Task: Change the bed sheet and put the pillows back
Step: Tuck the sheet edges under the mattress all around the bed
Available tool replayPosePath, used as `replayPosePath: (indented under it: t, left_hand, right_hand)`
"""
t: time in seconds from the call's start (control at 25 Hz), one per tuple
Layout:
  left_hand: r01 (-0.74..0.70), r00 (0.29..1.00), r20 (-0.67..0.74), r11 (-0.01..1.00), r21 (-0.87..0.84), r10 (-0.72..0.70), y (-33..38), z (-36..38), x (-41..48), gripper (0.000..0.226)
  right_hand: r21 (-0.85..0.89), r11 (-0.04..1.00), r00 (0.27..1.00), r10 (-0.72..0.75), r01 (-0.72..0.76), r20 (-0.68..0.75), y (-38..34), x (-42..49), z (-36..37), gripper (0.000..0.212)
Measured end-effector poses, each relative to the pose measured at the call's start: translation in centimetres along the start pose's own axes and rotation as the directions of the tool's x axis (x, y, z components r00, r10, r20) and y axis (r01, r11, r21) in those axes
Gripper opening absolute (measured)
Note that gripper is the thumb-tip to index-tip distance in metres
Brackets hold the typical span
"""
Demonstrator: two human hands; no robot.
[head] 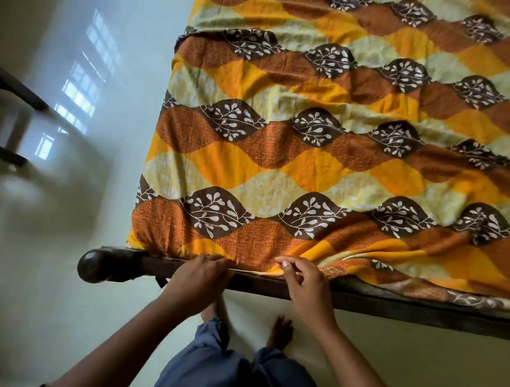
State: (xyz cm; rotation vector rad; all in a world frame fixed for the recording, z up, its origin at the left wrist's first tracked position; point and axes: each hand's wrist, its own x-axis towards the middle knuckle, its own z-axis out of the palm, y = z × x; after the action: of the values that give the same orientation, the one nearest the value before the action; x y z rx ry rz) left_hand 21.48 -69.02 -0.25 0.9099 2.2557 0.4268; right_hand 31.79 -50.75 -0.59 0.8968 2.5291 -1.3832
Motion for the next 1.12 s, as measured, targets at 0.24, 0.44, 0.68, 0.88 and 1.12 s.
replayPosePath:
  t: [0.24, 0.44, 0.68, 0.88, 1.12]
  left_hand:
    - [-0.107, 0.994, -0.021, 0.993, -0.053, 0.106, 7.7, 3.7, 4.9, 0.032]
    - [-0.186, 0.976, -0.123, 0.982, -0.026, 0.181, 15.1, 7.4, 10.4, 0.037]
    - [-0.152, 0.966, -0.205, 0.988, 0.037, 0.156, 22.7, 11.0, 15.9, 0.028]
    - [-0.154, 0.965, -0.187, 0.973, 0.17, 0.186, 25.2, 12.7, 16.7, 0.038]
    - [-0.059, 0.988, -0.129, 0.986, 0.159, 0.08, 26.3, 14.3, 16.4, 0.028]
  right_hand:
    - [-0.119, 0.989, 0.982, 0.068, -0.09, -0.176, 7.0, -0.2, -10.3, 0.018]
    - [-0.317, 0.947, 0.985, -0.01, -0.046, -0.172, 15.4, 2.1, -19.7, 0.015]
    - [-0.57, 0.782, 0.955, -0.108, 0.252, 0.275, 21.3, 5.8, -23.4, 0.032]
    - [-0.543, 0.636, 0.836, -0.45, 0.548, 0.315, 22.9, 5.0, -27.1, 0.035]
    - [-0.551, 0.644, 0.848, -0.418, 0.53, 0.327, 24.3, 2.6, -27.2, 0.061]
